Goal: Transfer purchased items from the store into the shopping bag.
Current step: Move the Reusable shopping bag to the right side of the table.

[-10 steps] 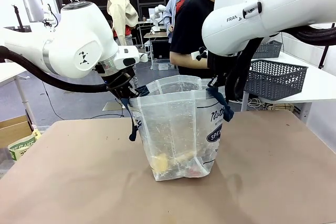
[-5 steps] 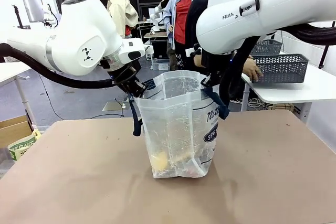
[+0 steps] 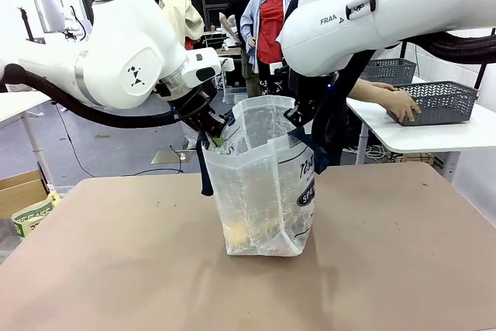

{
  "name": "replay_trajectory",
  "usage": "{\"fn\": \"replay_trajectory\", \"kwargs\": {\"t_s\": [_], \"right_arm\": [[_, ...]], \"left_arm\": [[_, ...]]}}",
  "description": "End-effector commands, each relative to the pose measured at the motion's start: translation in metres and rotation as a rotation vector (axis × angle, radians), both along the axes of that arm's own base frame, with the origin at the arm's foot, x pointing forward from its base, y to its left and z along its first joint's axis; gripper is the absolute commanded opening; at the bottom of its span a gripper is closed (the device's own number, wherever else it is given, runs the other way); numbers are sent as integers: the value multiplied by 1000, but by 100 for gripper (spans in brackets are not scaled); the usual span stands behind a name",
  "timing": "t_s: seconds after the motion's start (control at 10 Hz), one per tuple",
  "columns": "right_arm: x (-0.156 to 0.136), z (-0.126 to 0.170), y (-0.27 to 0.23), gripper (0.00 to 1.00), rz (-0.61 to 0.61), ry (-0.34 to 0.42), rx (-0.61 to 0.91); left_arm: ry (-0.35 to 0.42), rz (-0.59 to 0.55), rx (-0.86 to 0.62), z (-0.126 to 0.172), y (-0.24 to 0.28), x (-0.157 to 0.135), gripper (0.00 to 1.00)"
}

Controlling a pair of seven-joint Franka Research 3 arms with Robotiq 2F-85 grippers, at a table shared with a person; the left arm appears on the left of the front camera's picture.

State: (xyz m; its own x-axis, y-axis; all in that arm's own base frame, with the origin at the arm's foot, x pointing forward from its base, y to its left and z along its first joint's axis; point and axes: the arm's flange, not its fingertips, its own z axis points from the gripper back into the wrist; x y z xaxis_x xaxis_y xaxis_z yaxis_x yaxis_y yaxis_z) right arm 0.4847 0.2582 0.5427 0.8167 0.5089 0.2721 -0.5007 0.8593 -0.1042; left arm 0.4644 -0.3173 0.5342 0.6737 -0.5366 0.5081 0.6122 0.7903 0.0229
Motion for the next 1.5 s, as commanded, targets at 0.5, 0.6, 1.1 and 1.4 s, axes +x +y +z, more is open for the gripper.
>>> {"fn": "replay_trajectory", "kwargs": {"t_s": [0.5, 0.6, 1.1, 1.4], "right_arm": [[8, -1, 9, 0, 1, -1, 12], [16, -1, 13, 0, -67, -5, 88], [42, -2, 30, 0, -290, 28, 225], [48, 0, 34, 0, -259, 26, 241]], "left_arm": [[18, -17, -30, -1, -9, 3, 0], [-10, -47, -44, 1, -21, 2, 0], [-63, -129, -93, 6, -36, -9, 0], [-70, -153, -104, 2, -42, 0, 0]]}}
